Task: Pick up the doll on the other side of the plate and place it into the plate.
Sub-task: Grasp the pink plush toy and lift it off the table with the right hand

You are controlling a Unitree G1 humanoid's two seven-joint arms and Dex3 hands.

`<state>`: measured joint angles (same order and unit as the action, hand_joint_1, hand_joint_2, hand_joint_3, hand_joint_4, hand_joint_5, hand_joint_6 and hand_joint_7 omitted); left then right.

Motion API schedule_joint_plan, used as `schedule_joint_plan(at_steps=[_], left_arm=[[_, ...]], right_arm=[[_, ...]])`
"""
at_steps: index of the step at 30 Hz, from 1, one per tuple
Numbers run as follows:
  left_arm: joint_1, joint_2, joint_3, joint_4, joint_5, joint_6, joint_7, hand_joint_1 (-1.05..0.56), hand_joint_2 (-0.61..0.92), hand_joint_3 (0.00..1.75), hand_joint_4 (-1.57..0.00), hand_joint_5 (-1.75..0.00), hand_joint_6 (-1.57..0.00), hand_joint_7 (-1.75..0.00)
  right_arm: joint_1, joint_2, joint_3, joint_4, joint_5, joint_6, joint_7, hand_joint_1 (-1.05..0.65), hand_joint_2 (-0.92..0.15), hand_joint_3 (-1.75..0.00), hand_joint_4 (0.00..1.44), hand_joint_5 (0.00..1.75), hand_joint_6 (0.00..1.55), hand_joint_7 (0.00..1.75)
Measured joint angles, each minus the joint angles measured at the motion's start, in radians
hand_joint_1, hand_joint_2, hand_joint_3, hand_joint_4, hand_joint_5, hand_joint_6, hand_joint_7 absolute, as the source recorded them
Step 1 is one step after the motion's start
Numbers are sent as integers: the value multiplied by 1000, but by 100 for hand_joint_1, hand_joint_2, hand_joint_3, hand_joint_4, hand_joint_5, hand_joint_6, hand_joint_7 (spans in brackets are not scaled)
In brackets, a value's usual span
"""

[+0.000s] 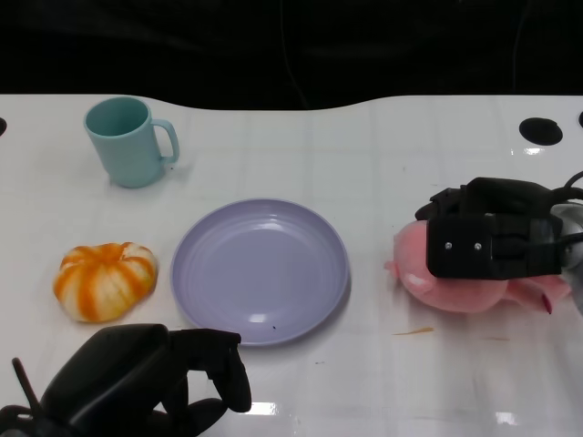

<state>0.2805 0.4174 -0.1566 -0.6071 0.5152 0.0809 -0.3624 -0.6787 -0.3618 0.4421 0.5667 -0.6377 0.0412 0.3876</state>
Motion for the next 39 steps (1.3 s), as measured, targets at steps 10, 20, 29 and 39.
schedule_joint_plan(at_steps=[10, 20, 29, 39], left_arm=[[0, 0, -6, -8, 6, 8, 0, -21, 71, 68, -72, -142, -77, -108], [-4, 0, -10, -8, 6, 9, 0, -21, 71, 69, -71, -143, -77, -110], [-6, 0, -16, -8, 9, 10, 0, -20, 71, 67, -72, -143, -77, -109], [1, -1, -25, -29, 31, 15, 0, -19, 71, 67, -72, -144, -78, -108]], right_arm=[[-55, 26, 57, 119, -43, -87, -141, -22, -92, -20, 81, 136, 113, 39], [-16, 25, 72, 110, -57, -204, -324, -24, -65, -70, 90, 175, 72, 170], [100, 8, -7, 46, -29, -345, -520, -13, -31, -127, 98, 175, 77, 167], [159, 4, -76, -5, -3, -479, -627, -14, -32, -138, 94, 175, 71, 175]])
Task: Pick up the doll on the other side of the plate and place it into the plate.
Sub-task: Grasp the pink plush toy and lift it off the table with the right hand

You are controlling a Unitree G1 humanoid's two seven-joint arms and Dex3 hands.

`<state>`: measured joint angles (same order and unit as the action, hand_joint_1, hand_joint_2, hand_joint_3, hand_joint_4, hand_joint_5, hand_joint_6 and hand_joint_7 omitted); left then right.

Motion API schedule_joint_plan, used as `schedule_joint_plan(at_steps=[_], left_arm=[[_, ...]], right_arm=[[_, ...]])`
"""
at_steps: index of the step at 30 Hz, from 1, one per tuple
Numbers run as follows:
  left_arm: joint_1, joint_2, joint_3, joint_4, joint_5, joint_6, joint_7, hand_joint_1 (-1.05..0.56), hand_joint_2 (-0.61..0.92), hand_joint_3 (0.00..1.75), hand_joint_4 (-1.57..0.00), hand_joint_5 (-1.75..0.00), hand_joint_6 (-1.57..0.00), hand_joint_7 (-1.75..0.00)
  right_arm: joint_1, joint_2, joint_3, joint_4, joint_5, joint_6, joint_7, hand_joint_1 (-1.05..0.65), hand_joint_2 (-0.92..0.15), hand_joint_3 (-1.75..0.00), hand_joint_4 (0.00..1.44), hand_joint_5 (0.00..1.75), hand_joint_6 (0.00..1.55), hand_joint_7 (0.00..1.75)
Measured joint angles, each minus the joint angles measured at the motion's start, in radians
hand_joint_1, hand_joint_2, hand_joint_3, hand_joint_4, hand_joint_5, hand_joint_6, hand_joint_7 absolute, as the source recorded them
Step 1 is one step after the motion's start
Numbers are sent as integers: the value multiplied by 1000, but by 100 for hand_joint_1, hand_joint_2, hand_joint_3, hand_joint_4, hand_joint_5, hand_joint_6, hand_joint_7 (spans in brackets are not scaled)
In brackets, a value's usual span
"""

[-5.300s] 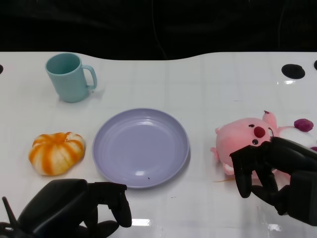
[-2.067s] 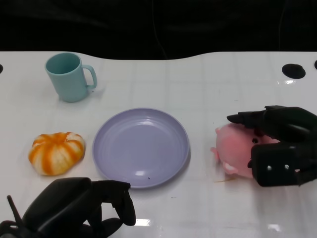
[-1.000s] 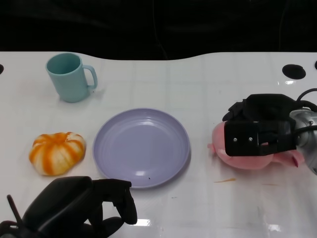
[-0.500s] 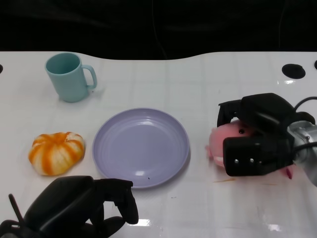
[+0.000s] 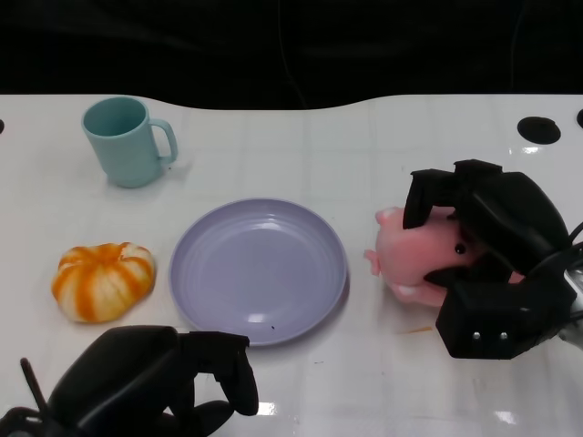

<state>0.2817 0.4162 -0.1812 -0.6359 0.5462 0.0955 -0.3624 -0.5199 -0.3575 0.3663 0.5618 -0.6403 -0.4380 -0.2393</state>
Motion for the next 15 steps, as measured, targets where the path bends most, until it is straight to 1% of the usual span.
schedule_joint_plan(at_steps=[3, 4, 5, 8, 12, 15], left_arm=[[2, 0, 0, -5, -1, 3, 0, -19, 70, 67, -72, -145, -78, -109], [3, 0, 1, -6, -1, 3, 0, -18, 70, 67, -72, -145, -78, -109], [4, 0, 1, -6, -1, 3, 0, -18, 70, 68, -72, -145, -78, -109], [5, 0, 0, -6, -1, 3, 0, -18, 70, 69, -72, -144, -77, -110], [7, -2, -7, -6, 4, 5, 0, -18, 69, 72, -73, -144, -78, -110], [12, -3, -13, -5, 9, 5, 0, -20, 69, 72, -73, -144, -77, -111]], right_arm=[[5, 12, -7, -16, 11, -3, 0, -16, -34, -136, 93, 175, 71, 175], [5, 16, -8, -20, 14, -5, 0, -16, -33, -136, 95, 175, 72, 175], [5, 22, -11, -24, 20, -7, 0, -15, -29, -140, 97, 175, 74, 175], [2, 60, -22, -45, 32, -12, -2, -14, -23, -150, 100, 175, 76, 175], [-19, 103, -23, -63, 33, -12, 0, -16, -23, -154, 100, 175, 76, 175], [-44, 136, -23, -84, 37, 2, 22, -17, -21, -155, 101, 175, 75, 175]])
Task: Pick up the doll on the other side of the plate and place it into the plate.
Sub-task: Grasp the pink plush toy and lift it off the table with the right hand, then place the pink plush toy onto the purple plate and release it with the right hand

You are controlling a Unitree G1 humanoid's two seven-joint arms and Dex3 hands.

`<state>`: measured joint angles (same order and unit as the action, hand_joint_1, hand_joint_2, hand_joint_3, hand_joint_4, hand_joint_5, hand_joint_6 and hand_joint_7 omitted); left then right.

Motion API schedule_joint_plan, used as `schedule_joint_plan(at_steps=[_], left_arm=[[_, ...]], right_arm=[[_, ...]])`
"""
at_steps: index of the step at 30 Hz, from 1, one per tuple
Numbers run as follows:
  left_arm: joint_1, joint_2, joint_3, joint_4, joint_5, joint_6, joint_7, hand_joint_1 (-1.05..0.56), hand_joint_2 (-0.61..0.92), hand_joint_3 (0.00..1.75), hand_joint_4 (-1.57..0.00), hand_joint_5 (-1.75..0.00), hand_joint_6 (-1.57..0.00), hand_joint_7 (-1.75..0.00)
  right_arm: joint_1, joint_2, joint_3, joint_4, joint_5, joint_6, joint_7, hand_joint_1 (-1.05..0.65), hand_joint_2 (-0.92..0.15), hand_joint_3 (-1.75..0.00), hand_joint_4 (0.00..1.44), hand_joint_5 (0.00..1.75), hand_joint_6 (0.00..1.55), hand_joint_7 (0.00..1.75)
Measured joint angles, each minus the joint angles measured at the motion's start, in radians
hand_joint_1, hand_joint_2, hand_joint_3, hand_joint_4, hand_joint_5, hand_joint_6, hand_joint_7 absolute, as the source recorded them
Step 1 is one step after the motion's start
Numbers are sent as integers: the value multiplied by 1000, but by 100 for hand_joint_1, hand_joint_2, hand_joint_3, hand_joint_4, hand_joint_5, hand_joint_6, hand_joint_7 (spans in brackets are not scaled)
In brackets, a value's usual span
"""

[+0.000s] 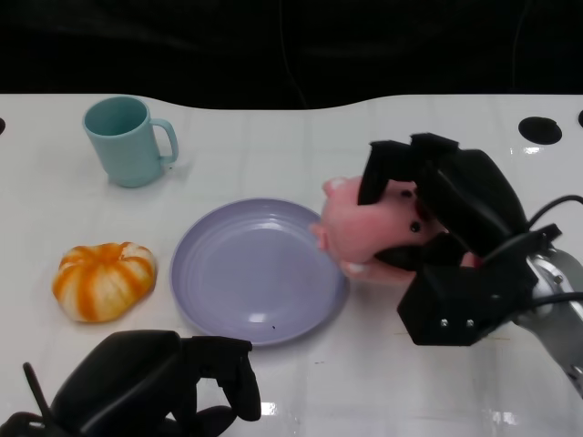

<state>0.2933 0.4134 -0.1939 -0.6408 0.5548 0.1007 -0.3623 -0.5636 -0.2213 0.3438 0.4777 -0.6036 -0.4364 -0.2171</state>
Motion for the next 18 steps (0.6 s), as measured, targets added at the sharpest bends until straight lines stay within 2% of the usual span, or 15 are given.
schedule_joint_plan(at_steps=[5, 13, 18], left_arm=[[-1, -9, -9, -1, 7, 2, 0, -20, 69, 73, -73, -142, -78, -109], [-1, -25, -23, 0, 24, 6, 0, -20, 69, 73, -74, -140, -79, -108], [-3, -28, -34, 1, 36, 7, 0, -20, 69, 71, -74, -139, -79, -108]], right_arm=[[-20, 64, 7, -25, 2, 42, 32, -19, -21, -156, 101, 175, 76, 175], [-57, 129, 58, -13, -30, 62, 43, -24, -20, -156, 101, 175, 75, 175], [-89, 182, 87, 14, -30, 104, 91, -21, -22, -146, 100, 175, 75, 175]])
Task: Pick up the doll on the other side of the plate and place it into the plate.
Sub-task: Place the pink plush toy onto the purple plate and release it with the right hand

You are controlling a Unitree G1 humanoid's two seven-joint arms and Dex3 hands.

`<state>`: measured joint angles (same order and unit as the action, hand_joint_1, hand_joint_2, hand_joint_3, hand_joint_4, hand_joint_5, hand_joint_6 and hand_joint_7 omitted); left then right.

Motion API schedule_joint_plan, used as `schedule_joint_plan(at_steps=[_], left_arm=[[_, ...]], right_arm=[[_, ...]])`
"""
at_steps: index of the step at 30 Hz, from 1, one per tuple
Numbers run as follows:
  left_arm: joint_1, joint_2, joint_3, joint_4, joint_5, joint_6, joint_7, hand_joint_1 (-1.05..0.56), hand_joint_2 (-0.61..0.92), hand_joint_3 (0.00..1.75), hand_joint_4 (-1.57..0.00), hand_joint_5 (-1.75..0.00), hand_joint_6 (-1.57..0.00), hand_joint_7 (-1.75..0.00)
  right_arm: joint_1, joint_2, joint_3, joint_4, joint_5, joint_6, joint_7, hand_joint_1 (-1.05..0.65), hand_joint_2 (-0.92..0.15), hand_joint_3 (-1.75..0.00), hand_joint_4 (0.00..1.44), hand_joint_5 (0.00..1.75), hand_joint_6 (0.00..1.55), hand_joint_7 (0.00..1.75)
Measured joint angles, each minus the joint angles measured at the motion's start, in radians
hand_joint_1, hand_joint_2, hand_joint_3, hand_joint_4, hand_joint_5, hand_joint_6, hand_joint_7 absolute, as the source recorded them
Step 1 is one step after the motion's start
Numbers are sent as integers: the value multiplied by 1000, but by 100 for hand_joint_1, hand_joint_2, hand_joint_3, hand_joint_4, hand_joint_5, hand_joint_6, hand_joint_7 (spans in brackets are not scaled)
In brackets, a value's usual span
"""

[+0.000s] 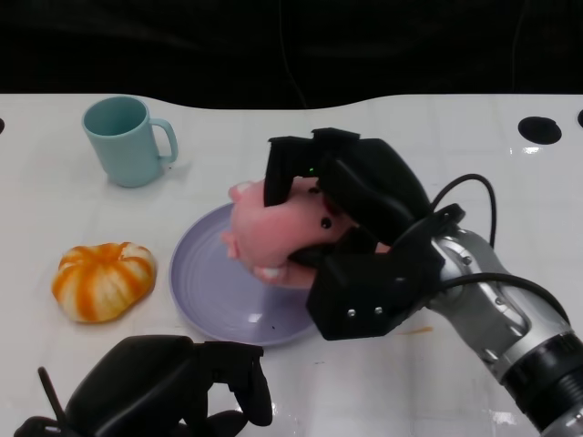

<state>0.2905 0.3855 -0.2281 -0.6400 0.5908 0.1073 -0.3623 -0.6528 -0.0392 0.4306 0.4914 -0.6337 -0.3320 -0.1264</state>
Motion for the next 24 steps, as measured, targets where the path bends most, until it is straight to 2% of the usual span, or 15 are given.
schedule_joint_plan(at_steps=[5, 8, 12, 13, 14, 15, 16, 17, 19, 22, 24], left_arm=[[-1, -2, -4, 1, 1, 0, 0, -20, 70, 71, -74, -138, -79, -107], [-1, -4, -5, 2, 0, 0, 0, -20, 70, 71, -74, -138, -79, -107], [-1, -6, -6, 3, 2, 0, 0, -20, 71, 71, -74, -137, -78, -108], [-1, -6, -6, 3, 2, -1, 0, -20, 71, 72, -75, -138, -78, -108], [-2, -6, -6, 5, 2, -2, 0, -20, 71, 72, -75, -138, -78, -108], [-2, -6, -7, 6, 2, -3, 0, -20, 71, 72, -75, -138, -78, -108], [-3, -6, -7, 7, 2, -3, 0, -20, 70, 72, -74, -138, -78, -108], [-4, -7, -7, 7, 2, -3, 0, -20, 70, 72, -74, -138, -78, -108], [-8, -8, -8, 7, 2, -3, 0, -20, 70, 72, -73, -137, -78, -108], [-12, -8, -9, 7, 2, -3, 0, -19, 69, 71, -74, -135, -78, -107], [-12, -8, -10, 7, 3, -3, 0, -18, 69, 71, -75, -135, -78, -107]], right_arm=[[-27, 42, 33, 40, -17, 24, 1, -22, -20, -143, 100, 175, 75, 172], [-49, 64, 53, 68, -22, 42, 2, -22, -23, -137, 97, 175, 76, 166], [-65, 87, 56, 86, -17, 54, 21, -22, -29, -125, 92, 175, 80, 128], [-68, 91, 56, 88, -14, 60, 32, -26, -42, -99, 82, 170, 79, 96], [-71, 93, 56, 89, -10, 68, 47, -27, -50, -82, 77, 166, 82, 77], [-73, 94, 56, 90, -6, 75, 62, -30, -58, -69, 72, 153, 81, 61], [-76, 93, 58, 90, -2, 83, 82, -37, -70, -50, 53, 115, 70, 38], [-79, 90, 61, 90, -2, 85, 105, -42, -80, -33, 48, 90, 65, 26], [-85, 77, 74, 82, -3, 98, 163, -59, -90, -19, 27, 58, 44, 7], [-86, 56, 97, 51, -11, 123, 247, -74, -92, -17, 6, 51, 25, 1], [-86, 44, 100, 24, -14, 135, 281, -79, -92, -18, 1, 50, 20, 0]])
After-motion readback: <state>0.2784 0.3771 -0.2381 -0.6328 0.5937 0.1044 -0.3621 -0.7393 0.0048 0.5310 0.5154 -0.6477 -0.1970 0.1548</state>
